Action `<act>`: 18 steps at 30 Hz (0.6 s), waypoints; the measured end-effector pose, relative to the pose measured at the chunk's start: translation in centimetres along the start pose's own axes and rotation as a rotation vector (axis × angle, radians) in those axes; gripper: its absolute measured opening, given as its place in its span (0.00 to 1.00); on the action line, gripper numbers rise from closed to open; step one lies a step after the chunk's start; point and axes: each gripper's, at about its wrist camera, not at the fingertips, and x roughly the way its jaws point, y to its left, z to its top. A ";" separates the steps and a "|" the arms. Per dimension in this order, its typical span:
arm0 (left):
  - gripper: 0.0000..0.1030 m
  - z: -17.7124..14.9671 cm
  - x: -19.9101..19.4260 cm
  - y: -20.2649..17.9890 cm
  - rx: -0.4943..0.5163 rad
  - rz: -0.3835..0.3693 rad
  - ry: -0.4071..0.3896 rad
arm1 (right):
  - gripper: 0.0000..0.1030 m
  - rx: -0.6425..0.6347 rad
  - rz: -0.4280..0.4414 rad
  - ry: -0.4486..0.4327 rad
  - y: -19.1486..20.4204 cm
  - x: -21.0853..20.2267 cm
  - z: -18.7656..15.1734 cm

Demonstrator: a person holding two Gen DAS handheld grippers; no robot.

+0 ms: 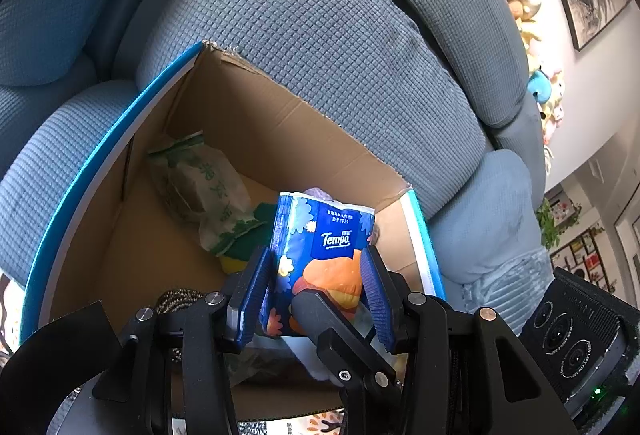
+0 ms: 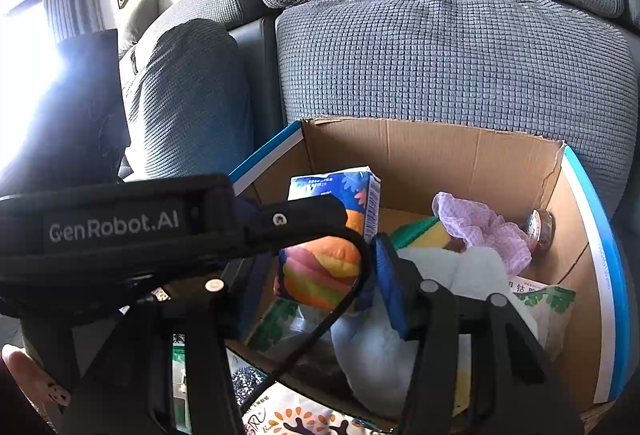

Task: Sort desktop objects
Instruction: 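Lower the held tissue pack with both grippers into the blue box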

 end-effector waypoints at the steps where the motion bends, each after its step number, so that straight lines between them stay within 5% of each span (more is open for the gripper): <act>1: 0.45 -0.1 0.1 0.0 0.003 0.000 0.002 | 0.51 0.000 -0.002 0.000 0.0 0.0 0.0; 18: 0.45 -0.1 0.5 -0.2 0.017 0.028 -0.012 | 0.50 0.021 0.019 0.012 -0.5 0.4 -0.3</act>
